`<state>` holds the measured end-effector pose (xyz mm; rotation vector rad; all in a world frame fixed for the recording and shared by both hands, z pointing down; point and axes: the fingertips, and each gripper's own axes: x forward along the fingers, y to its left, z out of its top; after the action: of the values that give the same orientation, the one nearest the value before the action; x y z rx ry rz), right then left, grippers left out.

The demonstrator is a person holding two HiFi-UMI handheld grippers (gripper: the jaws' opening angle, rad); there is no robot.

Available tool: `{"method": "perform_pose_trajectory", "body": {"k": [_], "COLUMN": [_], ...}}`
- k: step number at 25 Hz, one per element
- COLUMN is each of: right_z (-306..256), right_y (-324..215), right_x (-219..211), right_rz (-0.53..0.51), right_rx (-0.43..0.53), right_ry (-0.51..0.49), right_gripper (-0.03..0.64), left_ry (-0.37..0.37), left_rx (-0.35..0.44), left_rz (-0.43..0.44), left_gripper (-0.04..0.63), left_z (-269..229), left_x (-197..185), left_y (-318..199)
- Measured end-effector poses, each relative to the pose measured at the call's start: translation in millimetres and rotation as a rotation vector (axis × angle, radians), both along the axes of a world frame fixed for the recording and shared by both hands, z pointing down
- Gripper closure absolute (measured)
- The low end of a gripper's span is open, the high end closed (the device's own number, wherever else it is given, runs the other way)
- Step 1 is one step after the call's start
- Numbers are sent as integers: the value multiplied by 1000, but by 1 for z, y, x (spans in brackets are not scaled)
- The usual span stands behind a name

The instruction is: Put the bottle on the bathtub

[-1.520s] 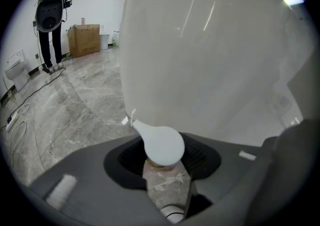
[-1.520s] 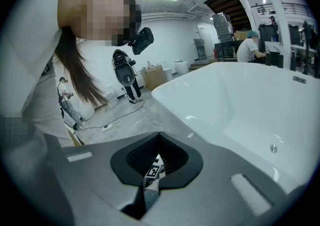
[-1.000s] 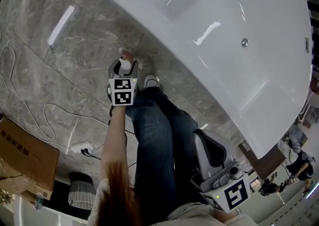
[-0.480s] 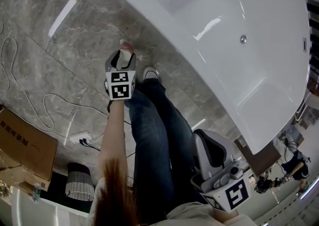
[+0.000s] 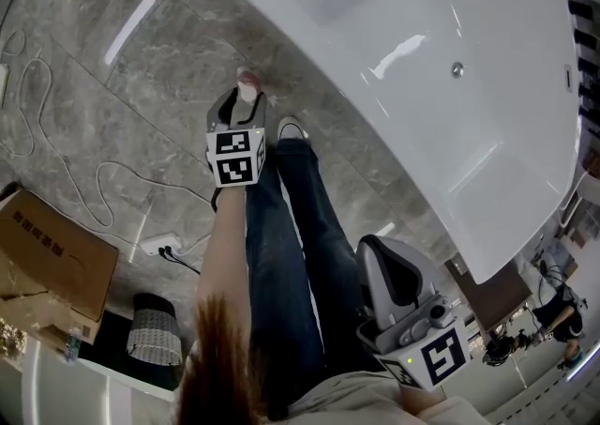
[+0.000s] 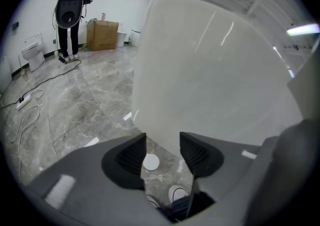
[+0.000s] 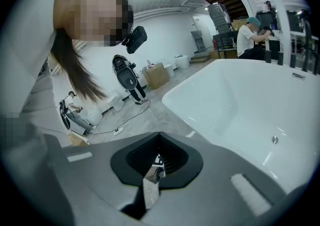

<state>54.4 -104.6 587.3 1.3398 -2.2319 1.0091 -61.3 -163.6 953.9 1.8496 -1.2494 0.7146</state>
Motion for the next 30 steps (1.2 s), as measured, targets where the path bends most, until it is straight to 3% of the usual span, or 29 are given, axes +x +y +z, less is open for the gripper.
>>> {"method": "perform_pose_trajectory", "body": {"k": [13,30], "right_z": [-28,-63], "right_y": [8,15], "right_x": [5,-26], "right_rz": [-14,-89], "right_rx": [43,95], "right_ry": [-26,-58], "right_gripper": [618,618], "left_ry": [13,-2], "left_rx": [75,175], "left_rz": [-76,-71], "left_gripper": [419,535], "left_z": [-71,-140], "left_x": [-6,-22], "left_y": [-3,-18]}}
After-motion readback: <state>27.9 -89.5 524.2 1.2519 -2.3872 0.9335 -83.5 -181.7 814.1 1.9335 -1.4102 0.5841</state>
